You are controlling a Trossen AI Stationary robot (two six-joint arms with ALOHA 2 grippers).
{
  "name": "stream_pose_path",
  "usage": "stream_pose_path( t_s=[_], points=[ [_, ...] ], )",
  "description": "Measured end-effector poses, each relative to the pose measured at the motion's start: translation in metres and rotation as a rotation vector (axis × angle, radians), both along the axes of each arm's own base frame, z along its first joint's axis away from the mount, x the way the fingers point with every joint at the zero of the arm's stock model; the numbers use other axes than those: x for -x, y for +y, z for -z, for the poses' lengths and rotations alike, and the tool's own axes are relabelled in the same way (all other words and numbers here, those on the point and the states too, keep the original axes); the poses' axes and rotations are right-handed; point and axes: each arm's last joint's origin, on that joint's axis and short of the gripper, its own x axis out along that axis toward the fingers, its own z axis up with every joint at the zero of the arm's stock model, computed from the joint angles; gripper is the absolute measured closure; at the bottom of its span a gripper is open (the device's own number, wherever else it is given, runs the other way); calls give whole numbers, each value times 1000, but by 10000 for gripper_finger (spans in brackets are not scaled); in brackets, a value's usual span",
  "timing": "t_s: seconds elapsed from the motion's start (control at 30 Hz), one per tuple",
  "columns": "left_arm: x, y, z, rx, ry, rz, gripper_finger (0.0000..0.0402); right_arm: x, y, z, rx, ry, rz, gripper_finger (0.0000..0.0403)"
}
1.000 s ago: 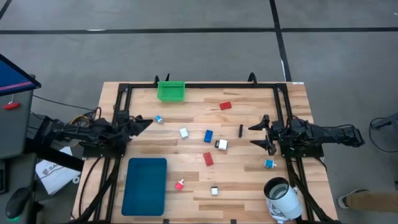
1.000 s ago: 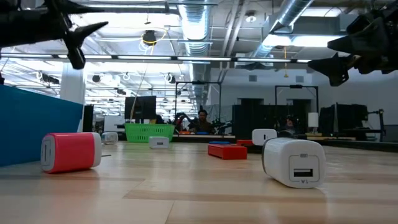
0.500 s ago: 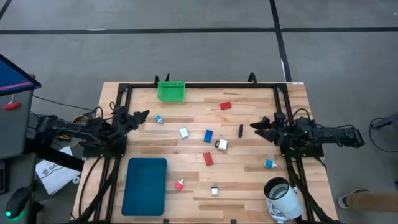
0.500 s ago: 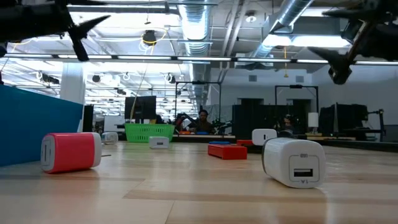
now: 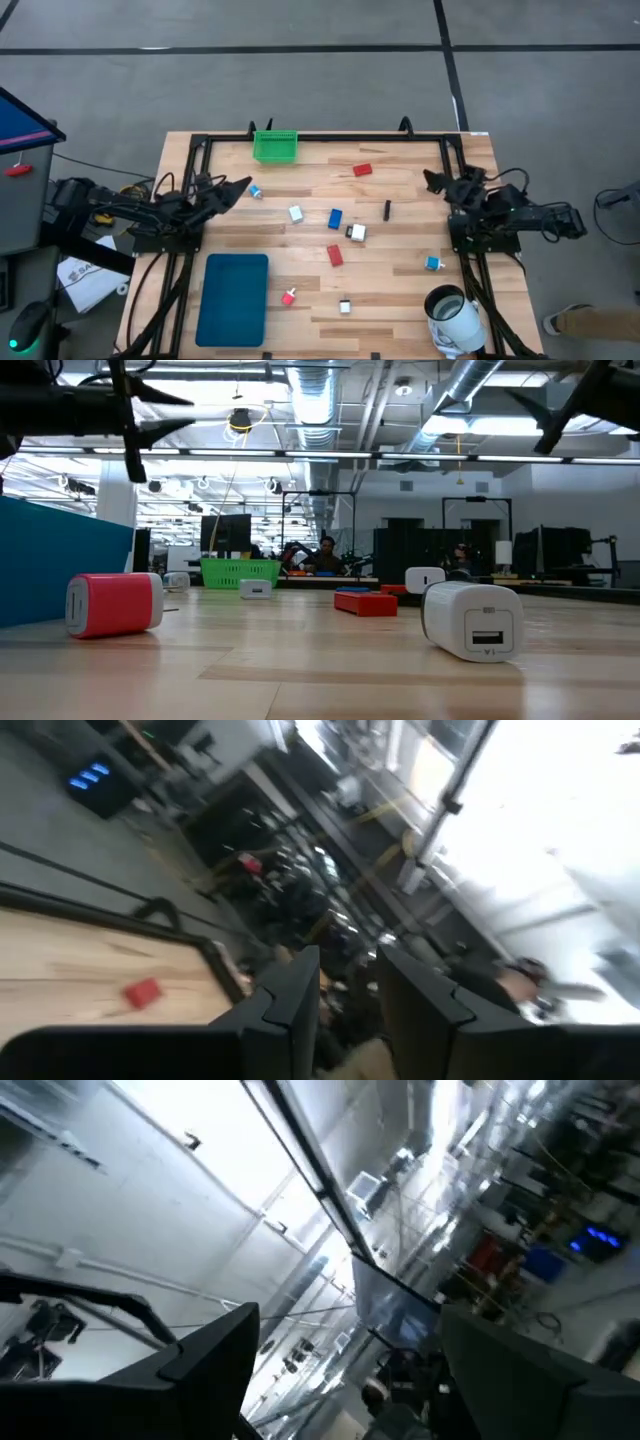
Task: Pick & Place Office items
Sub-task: Put the top black digital clock into the green bin
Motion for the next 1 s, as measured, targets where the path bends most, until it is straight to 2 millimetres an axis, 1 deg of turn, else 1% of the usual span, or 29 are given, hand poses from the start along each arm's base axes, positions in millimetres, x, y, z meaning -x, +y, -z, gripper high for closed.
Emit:
stream_pose_path(
  t_s=[0.17, 0.23, 0.3, 0.37, 0.5, 0.57, 0.6, 0.67, 0.73, 0.8, 0.9, 1.0],
  points=[
    [4, 0, -9, -31, -86, 6, 302, 12, 1, -31, 78, -139, 87, 101],
    [6, 0, -16, -73, -126, -13, 302, 15, 3, -47, 126, -178, 82, 101],
    [5, 2, -29, -118, -160, -36, 302, 13, 4, -64, 146, -192, 58, 101],
    [3, 2, -46, -191, -176, -51, 302, 7, 5, -81, 152, -180, 52, 101],
    [-7, 7, -82, -344, -115, -130, 302, -9, 6, -116, 179, -135, 49, 101],
    [-14, 10, -102, -397, -62, -173, 302, -18, 4, -133, 185, -33, 72, 101],
    [-17, 12, -111, -423, -21, -194, 302, -23, 2, -139, 169, 63, 94, 101],
    [-24, 16, -127, -464, 76, -222, 302, -32, -3, -148, 84, 322, 158, 101],
    [-29, 20, -142, -488, 180, -246, 302, -35, -9, -152, -33, 580, 228, 101],
    [-33, 25, -154, -504, 292, -259, 302, -37, -14, -156, -142, 773, 279, 101],
    [-37, 33, -169, -506, 418, -275, 302, -42, -19, -160, -249, 982, 309, 101],
    [-37, 40, -179, -495, 515, -296, 302, -60, -23, -161, -289, 1104, 292, 101]
  ],
)
